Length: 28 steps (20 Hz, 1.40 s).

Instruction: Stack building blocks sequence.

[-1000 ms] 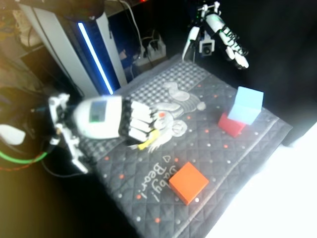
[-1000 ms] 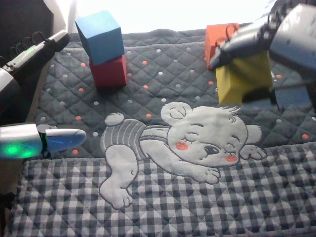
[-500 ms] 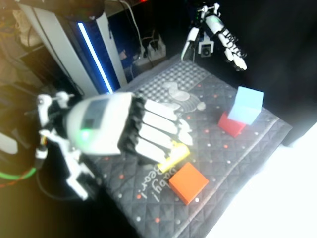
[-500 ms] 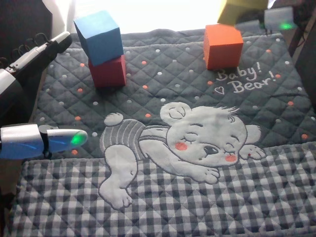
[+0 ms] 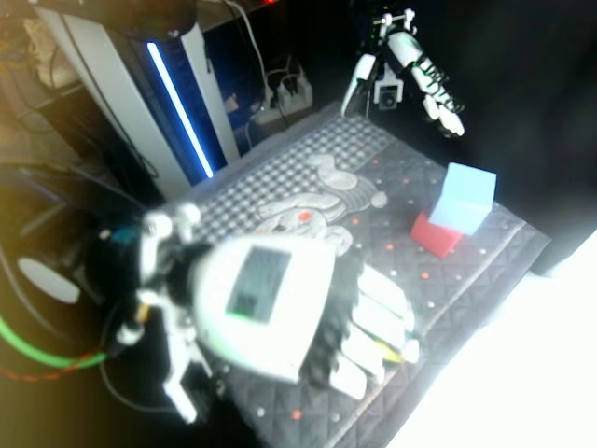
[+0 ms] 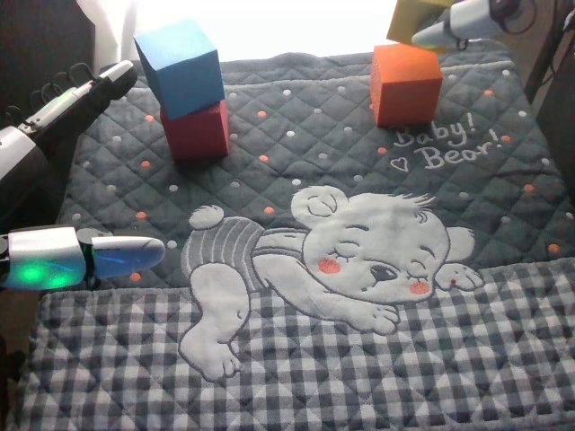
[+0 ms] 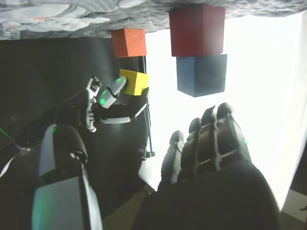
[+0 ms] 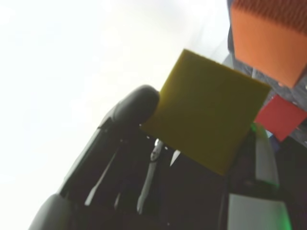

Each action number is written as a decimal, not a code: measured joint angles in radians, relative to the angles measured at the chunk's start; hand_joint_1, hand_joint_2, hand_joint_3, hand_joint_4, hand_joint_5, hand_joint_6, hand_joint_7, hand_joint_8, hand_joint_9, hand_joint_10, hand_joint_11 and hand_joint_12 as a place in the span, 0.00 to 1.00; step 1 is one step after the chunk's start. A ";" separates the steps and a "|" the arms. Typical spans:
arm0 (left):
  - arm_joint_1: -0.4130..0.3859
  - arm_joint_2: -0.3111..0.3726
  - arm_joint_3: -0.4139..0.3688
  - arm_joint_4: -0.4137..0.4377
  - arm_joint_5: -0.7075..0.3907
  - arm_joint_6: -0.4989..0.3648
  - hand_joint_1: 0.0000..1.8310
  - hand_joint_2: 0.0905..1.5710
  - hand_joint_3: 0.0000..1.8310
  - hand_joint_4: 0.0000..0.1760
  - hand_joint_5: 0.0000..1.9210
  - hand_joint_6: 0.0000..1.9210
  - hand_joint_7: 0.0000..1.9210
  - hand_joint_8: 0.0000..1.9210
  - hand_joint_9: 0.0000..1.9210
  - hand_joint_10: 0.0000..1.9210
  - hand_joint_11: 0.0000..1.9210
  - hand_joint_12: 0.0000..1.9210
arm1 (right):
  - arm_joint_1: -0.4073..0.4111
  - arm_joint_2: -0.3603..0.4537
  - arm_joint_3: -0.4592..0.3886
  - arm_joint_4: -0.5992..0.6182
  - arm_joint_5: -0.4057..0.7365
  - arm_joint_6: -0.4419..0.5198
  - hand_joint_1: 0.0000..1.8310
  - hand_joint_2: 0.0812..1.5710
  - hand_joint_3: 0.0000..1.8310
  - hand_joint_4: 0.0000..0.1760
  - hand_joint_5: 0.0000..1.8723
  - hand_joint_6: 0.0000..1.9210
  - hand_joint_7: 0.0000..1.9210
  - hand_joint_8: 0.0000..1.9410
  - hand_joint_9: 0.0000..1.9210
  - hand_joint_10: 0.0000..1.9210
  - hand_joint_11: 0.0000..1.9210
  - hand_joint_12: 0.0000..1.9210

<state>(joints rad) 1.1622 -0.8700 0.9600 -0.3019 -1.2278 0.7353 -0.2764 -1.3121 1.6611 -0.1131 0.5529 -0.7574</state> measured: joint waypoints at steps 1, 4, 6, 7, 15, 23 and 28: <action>-0.003 0.000 0.003 0.004 0.003 -0.001 0.45 0.53 0.00 0.46 0.02 0.01 0.00 0.00 0.00 0.00 0.00 0.00 | 0.000 -0.011 0.001 0.000 -0.016 0.000 0.70 0.64 0.00 0.00 0.58 0.39 0.66 0.32 0.70 0.32 0.56 0.57; -0.011 0.000 0.004 0.003 0.005 -0.002 0.45 0.53 0.00 0.45 0.02 0.00 0.00 0.00 0.00 0.00 0.00 0.00 | 0.000 -0.029 0.001 0.005 -0.021 0.001 0.70 0.63 0.00 0.00 0.60 0.34 0.68 0.31 0.68 0.32 0.47 0.63; -0.011 0.000 0.004 0.004 0.006 -0.002 0.46 0.53 0.00 0.42 0.03 0.00 0.00 0.00 0.00 0.00 0.00 0.00 | -0.003 -0.032 0.001 0.009 -0.021 0.001 0.70 0.63 0.00 0.00 0.59 0.35 0.67 0.33 0.68 0.32 0.47 0.63; -0.011 0.000 0.004 0.003 0.006 -0.003 0.45 0.53 0.00 0.42 0.03 0.00 0.00 0.00 0.00 0.00 0.00 0.00 | -0.004 -0.033 0.001 0.011 -0.021 0.001 0.70 0.64 0.00 0.00 0.57 0.38 0.66 0.36 0.66 0.32 0.48 0.64; -0.012 -0.001 0.004 0.006 0.005 -0.005 0.46 0.53 0.00 0.40 0.02 0.00 0.00 0.00 0.00 0.00 0.00 0.00 | -0.029 -0.033 0.001 0.014 -0.027 0.001 0.70 0.65 0.00 0.00 0.56 0.38 0.64 0.40 0.66 0.44 0.53 0.69; -0.012 -0.001 0.004 0.006 0.005 -0.014 0.46 0.53 0.00 0.45 0.03 0.00 0.00 0.00 0.00 0.00 0.00 0.00 | -0.037 -0.033 0.008 0.024 -0.021 0.010 0.70 0.64 0.00 0.00 0.59 0.36 0.64 0.37 0.59 0.48 0.47 0.72; -0.012 -0.005 0.008 0.006 0.004 -0.015 0.46 0.53 0.00 0.44 0.03 0.00 0.00 0.00 0.00 0.00 0.00 0.00 | -0.037 -0.037 0.013 0.023 -0.021 0.012 0.71 0.64 0.00 0.00 0.57 0.35 0.64 0.40 0.63 0.47 0.46 0.70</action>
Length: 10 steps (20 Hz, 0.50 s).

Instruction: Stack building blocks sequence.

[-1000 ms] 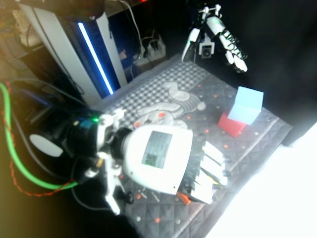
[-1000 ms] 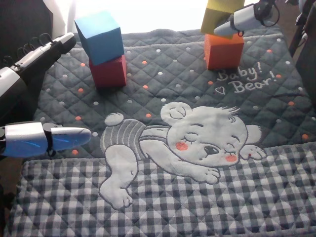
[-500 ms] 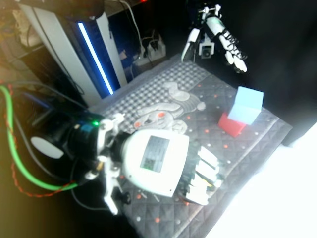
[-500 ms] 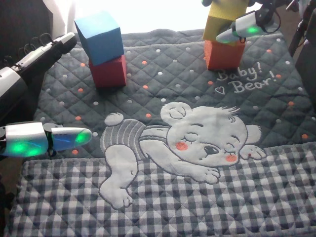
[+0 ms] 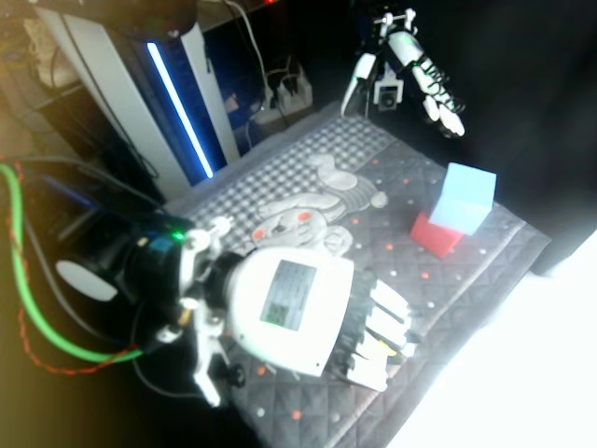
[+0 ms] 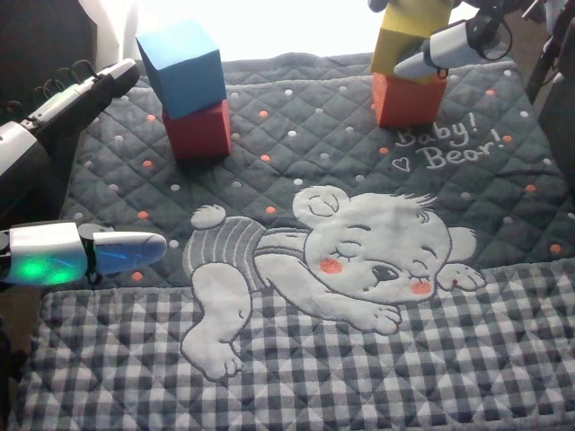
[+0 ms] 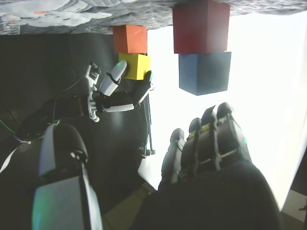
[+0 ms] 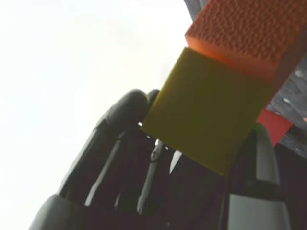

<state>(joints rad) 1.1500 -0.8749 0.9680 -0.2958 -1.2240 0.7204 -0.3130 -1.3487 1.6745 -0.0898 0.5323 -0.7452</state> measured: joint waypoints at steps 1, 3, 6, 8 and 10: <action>0.000 -0.006 0.005 -0.002 0.000 -0.001 0.46 0.53 0.00 0.44 0.03 0.00 0.00 0.00 0.00 0.00 0.00 0.00 | 0.000 -0.002 0.001 0.000 0.000 0.000 0.71 0.64 0.00 0.00 0.57 0.35 0.64 0.40 0.63 0.47 0.46 0.70; 0.000 -0.008 0.005 -0.003 0.008 -0.006 0.46 0.53 0.00 0.51 0.03 0.00 0.00 0.00 0.00 0.00 0.00 0.00 | 0.000 -0.002 0.001 0.000 0.000 0.000 0.69 0.65 0.00 0.00 0.55 0.45 0.64 0.35 0.64 0.48 0.52 0.70; 0.000 -0.008 0.005 0.000 0.008 -0.006 0.47 0.53 0.00 0.36 0.03 0.00 0.00 0.00 0.00 0.00 0.00 0.00 | 0.000 -0.002 0.001 0.000 0.000 0.000 0.69 0.65 0.00 0.00 0.54 0.47 0.66 0.31 0.63 0.41 0.41 0.70; 0.000 -0.008 0.005 -0.001 0.008 -0.006 0.47 0.53 0.00 0.44 0.03 0.00 0.00 0.00 0.00 0.00 0.00 0.00 | 0.000 -0.002 0.001 0.000 0.000 0.000 0.70 0.65 0.00 0.00 0.55 0.45 0.66 0.33 0.64 0.41 0.42 0.71; 0.000 -0.008 0.005 0.000 0.008 -0.006 0.46 0.53 0.00 0.50 0.03 0.00 0.00 0.00 0.00 0.00 0.00 0.00 | 0.000 0.000 0.000 0.000 0.000 0.000 0.69 0.65 0.00 0.00 0.55 0.47 0.65 0.31 0.66 0.46 0.53 0.69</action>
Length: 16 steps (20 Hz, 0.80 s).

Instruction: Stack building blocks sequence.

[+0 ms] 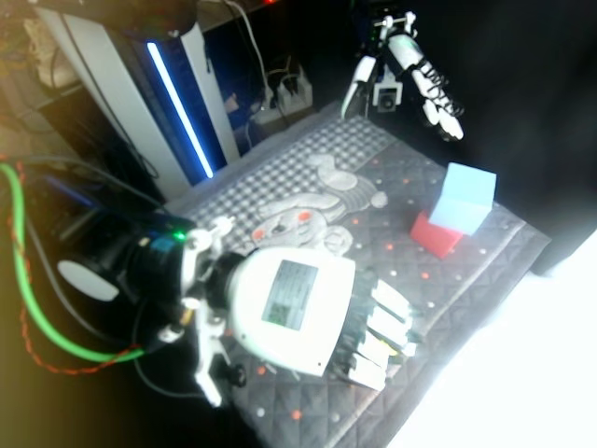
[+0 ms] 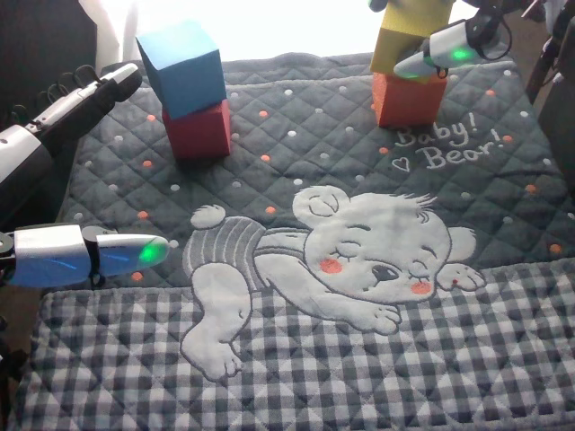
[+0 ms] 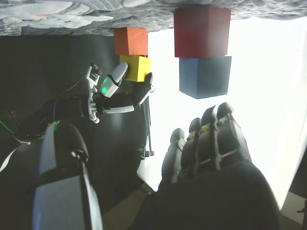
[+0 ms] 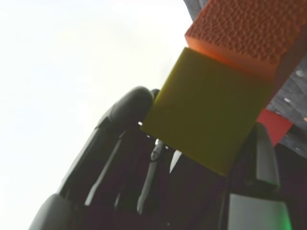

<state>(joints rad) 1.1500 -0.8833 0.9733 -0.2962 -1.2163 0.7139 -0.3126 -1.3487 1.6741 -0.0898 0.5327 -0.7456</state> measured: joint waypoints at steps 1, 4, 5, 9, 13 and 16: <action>0.000 0.000 0.000 0.000 0.000 0.000 0.46 0.53 0.00 0.42 0.03 0.00 0.00 0.00 0.00 0.00 0.00 0.00 | 0.000 0.002 -0.002 0.000 0.000 0.000 0.69 0.65 0.00 0.00 0.56 0.45 0.65 0.33 0.66 0.46 0.49 0.70; 0.000 0.000 0.000 0.000 0.000 -0.001 0.47 0.53 0.00 0.46 0.02 0.00 0.00 0.00 0.00 0.00 0.00 0.00 | 0.000 0.006 -0.004 -0.001 -0.001 0.000 0.69 0.65 0.00 0.00 0.55 0.44 0.64 0.35 0.67 0.44 0.57 0.65; 0.000 0.000 0.000 0.000 0.000 -0.002 0.47 0.53 0.00 0.46 0.02 0.00 0.00 0.00 0.00 0.00 0.00 0.00 | 0.000 0.006 -0.004 0.000 -0.001 0.000 0.69 0.65 0.00 0.00 0.55 0.44 0.64 0.35 0.67 0.44 0.57 0.65; 0.000 0.000 0.000 0.000 0.000 -0.004 0.45 0.53 0.00 0.50 0.03 0.00 0.00 0.00 0.00 0.00 0.00 0.00 | 0.000 0.006 -0.004 -0.009 -0.006 -0.001 0.56 0.59 0.00 0.22 0.20 0.01 0.24 0.01 0.33 0.04 0.32 0.36; -0.023 0.004 0.013 0.016 -0.001 -0.008 0.48 0.51 0.00 0.73 0.03 0.00 0.00 0.00 0.00 0.00 0.00 0.00 | -0.003 0.007 -0.008 -0.018 -0.043 -0.008 0.50 0.59 0.00 0.39 0.13 0.00 0.20 0.00 0.31 0.00 0.23 0.39; -0.045 0.039 0.013 0.050 -0.032 -0.006 0.46 0.52 0.00 0.74 0.03 0.01 0.00 0.00 0.00 0.00 0.00 0.00 | -0.003 0.007 -0.013 -0.019 -0.045 -0.009 0.49 0.60 0.00 0.43 0.11 0.00 0.17 0.00 0.28 0.00 0.17 0.46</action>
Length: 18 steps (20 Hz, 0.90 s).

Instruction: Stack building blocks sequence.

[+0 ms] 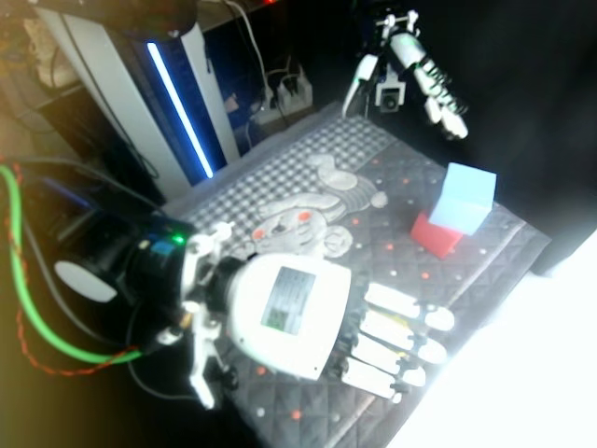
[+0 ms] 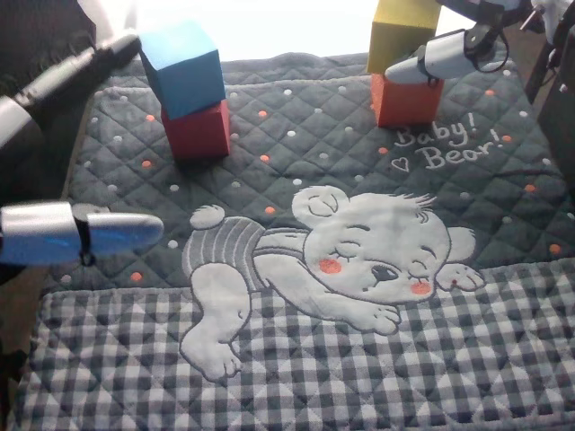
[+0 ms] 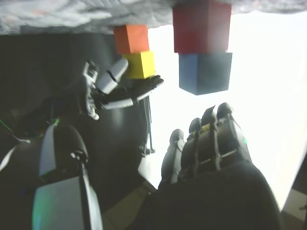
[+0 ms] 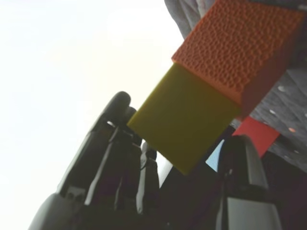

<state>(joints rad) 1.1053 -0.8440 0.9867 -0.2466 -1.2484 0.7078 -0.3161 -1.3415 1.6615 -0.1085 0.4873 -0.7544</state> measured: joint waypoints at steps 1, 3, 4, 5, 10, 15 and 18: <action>-0.005 0.005 0.000 0.003 -0.009 0.000 0.46 0.52 0.00 0.85 0.03 0.01 0.00 0.00 0.00 0.00 0.00 0.00 | 0.000 0.000 0.000 0.000 0.002 0.000 0.48 0.60 0.00 0.46 0.11 0.00 0.16 0.00 0.25 0.00 0.09 0.51; -0.012 0.020 0.000 0.018 -0.016 0.002 0.47 0.51 0.00 0.96 0.03 0.00 0.00 0.00 0.00 0.00 0.00 0.00 | -0.003 0.000 -0.005 0.000 0.001 0.000 0.47 0.60 0.00 0.57 0.10 0.00 0.15 0.00 0.19 0.00 0.00 0.53; -0.015 0.026 -0.003 0.023 -0.016 0.002 0.47 0.51 0.00 0.94 0.03 0.00 0.00 0.00 0.00 0.00 0.00 0.00 | -0.004 0.000 -0.005 -0.001 0.001 0.000 0.46 0.59 0.00 0.61 0.10 0.00 0.14 0.00 0.17 0.00 0.00 0.49; -0.015 0.030 -0.003 0.034 -0.021 0.002 0.46 0.51 0.00 0.97 0.03 0.00 0.00 0.00 0.00 0.00 0.00 0.00 | -0.006 0.000 -0.008 0.000 0.000 -0.001 0.46 0.59 0.00 0.58 0.09 0.00 0.14 0.00 0.17 0.00 0.00 0.50; -0.015 0.059 -0.005 0.049 -0.019 0.007 0.46 0.50 0.00 0.98 0.03 0.00 0.00 0.00 0.00 0.00 0.00 0.00 | -0.007 0.037 -0.069 -0.018 0.022 -0.002 0.41 0.53 0.00 0.92 0.00 0.00 0.01 0.00 0.08 0.00 0.00 0.50; -0.016 0.093 -0.012 0.048 -0.024 0.024 0.49 0.50 0.00 0.96 0.04 0.00 0.00 0.00 0.00 0.00 0.00 0.00 | -0.022 0.136 -0.154 -0.019 0.146 -0.002 0.39 0.49 0.00 1.00 0.00 0.00 0.00 0.00 0.10 0.02 0.00 0.74; -0.016 0.095 -0.016 0.046 -0.043 0.029 0.48 0.51 0.00 0.75 0.03 0.00 0.00 0.00 0.00 0.00 0.00 0.00 | -0.040 0.196 -0.213 -0.023 0.229 -0.002 0.37 0.51 0.00 0.61 0.00 0.00 0.00 0.00 0.00 0.00 0.00 0.31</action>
<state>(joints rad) 1.0897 -0.7494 0.9703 -0.2008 -1.2911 0.7364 -0.3565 -1.1454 1.4487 -0.1310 0.7158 -0.7567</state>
